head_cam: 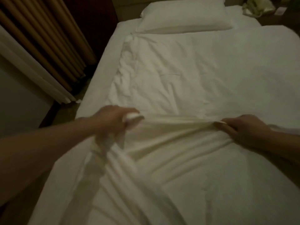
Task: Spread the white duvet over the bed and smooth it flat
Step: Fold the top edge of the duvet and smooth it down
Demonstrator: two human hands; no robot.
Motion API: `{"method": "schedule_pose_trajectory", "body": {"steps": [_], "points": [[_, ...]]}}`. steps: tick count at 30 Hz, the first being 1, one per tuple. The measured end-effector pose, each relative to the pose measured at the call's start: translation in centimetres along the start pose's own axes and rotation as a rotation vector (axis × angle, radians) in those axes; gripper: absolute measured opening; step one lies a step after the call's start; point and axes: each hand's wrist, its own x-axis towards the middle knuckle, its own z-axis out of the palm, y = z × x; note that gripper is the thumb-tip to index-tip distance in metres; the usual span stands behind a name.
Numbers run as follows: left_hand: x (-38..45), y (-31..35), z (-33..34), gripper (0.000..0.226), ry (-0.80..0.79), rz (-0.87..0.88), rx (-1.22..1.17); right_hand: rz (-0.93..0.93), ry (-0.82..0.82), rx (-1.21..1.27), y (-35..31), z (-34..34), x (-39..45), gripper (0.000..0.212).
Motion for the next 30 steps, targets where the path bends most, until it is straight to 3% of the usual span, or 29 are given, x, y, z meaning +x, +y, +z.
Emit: {"method": "schedule_pose_trajectory", "body": {"steps": [2, 5, 6, 8, 9, 10, 12, 14, 17, 19, 21, 24, 26, 27, 28, 29, 30], "points": [[2.3, -1.9, 0.9, 0.038, 0.192, -0.241, -0.279, 0.090, -0.129, -0.123, -1.1, 1.8, 1.7, 0.066], [4.3, 0.1, 3.9, 0.046, 0.271, -0.441, -0.165, 0.180, -0.273, -0.272, -3.9, 4.7, 3.0, 0.053], [4.1, 0.8, 4.4, 0.055, 0.354, -0.433, -0.136, 0.215, -0.191, -0.297, -4.6, 4.9, 3.0, 0.051], [2.3, 1.2, 4.4, 0.087, 0.518, -0.489, -0.317, 0.244, 0.096, -0.209, -6.5, 4.8, 2.0, 0.050], [1.4, 0.4, 3.9, 0.105, 0.540, -0.595, -0.523, 0.195, 0.204, -0.117, -8.2, 4.8, 1.5, 0.055], [0.3, -0.6, 3.9, 0.119, 0.500, -0.711, -0.770, 0.137, 0.206, -0.036, -10.3, 4.5, 1.3, 0.064], [-2.0, -2.2, 4.5, 0.120, 0.292, -0.809, -1.102, 0.101, 0.019, -0.026, -13.6, 5.7, 1.6, 0.089], [-3.1, -2.6, 5.7, 0.103, 0.189, -0.713, -1.051, 0.203, -0.092, -0.002, -16.1, 7.3, 3.0, 0.100], [-2.8, -3.0, 6.0, 0.105, 0.278, -0.694, -1.106, 0.280, -0.123, 0.186, -18.0, 7.3, 6.6, 0.064], [-3.3, -4.7, 6.6, 0.095, 0.284, -0.750, -1.143, 0.254, -0.117, 0.317, -18.3, 7.0, 7.6, 0.063], [-4.3, -7.3, 8.5, 0.095, 0.253, -0.861, -1.097, 0.210, -0.078, 0.228, -18.0, 6.8, 8.3, 0.073], [-3.8, -8.0, 11.4, 0.088, 0.160, -0.976, -0.940, 0.167, -0.192, 0.008, -17.9, 9.4, 9.5, 0.077], [-1.6, -6.0, 11.8, 0.080, 0.298, -1.030, -0.842, 0.187, -0.225, 0.014, -18.3, 10.0, 9.7, 0.069], [-1.1, -4.6, 11.0, 0.074, 0.478, -1.005, -0.740, 0.161, -0.215, 0.004, -18.6, 9.4, 9.6, 0.060], [-0.9, -2.8, 10.1, 0.069, 0.708, -0.849, -0.605, 0.106, -0.181, -0.040, -18.4, 8.5, 8.7, 0.052], [-0.7, -0.6, 9.0, 0.066, 0.906, -0.557, -0.479, 0.043, -0.101, -0.099, -17.9, 7.5, 7.3, 0.048], [-0.4, 2.1, 7.9, 0.063, 0.977, -0.214, -0.386, -0.014, -0.006, -0.147, -17.1, 6.1, 5.7, 0.050]]}}
